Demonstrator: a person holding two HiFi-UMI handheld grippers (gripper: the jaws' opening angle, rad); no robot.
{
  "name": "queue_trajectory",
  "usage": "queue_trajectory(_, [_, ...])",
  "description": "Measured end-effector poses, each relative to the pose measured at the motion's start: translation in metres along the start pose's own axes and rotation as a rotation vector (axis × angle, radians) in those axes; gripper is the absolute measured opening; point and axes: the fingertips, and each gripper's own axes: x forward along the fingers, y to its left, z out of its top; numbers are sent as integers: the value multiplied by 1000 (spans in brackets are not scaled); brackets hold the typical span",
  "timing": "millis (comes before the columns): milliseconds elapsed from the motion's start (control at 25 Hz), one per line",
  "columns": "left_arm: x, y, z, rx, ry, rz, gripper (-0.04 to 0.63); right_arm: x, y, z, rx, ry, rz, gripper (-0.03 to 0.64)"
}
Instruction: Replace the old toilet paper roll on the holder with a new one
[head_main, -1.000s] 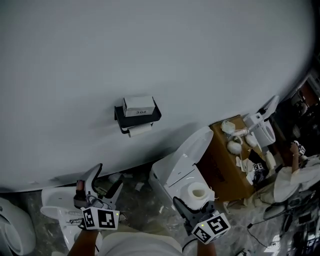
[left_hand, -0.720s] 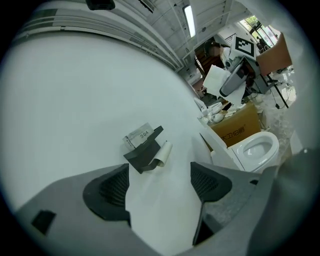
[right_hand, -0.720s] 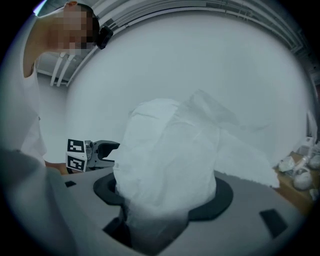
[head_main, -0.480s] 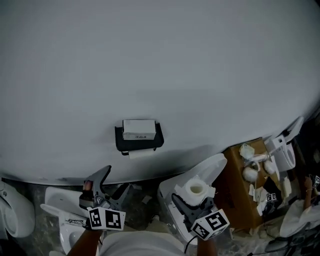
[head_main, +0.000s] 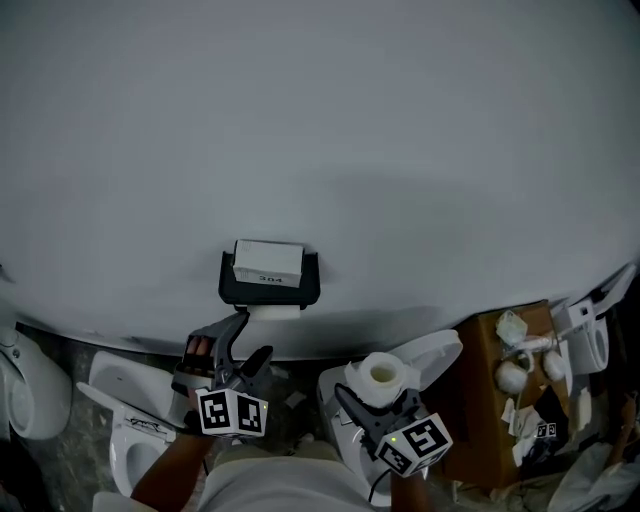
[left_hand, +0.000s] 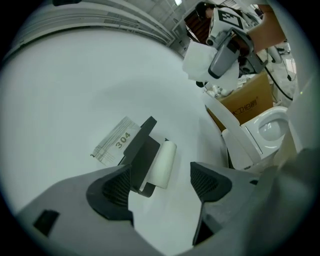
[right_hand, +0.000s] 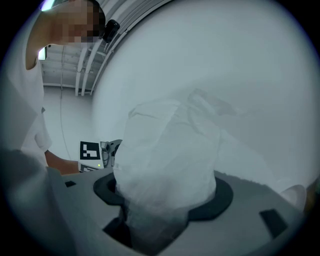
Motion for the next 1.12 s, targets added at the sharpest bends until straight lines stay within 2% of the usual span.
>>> queue_trajectory(200, [26, -4, -2, 82, 90, -3, 367, -1, -12, -5, 14, -5, 37, 321])
queue_trajectory(440, [47, -7, 0, 125, 147, 2, 342, 3, -17, -5, 11, -7, 94, 321])
queue_trajectory(800, [63, -7, -5, 118, 207, 11, 302, 4, -29, -5, 13, -9, 126, 321])
queue_trajectory(1000, [66, -1, -6, 123, 221, 30, 223, 4, -34, -6, 17, -8, 133, 321])
queue_trajectory(1120, [67, 0, -6, 135, 214, 33, 210, 4, -34, -4, 17, -10, 140, 321])
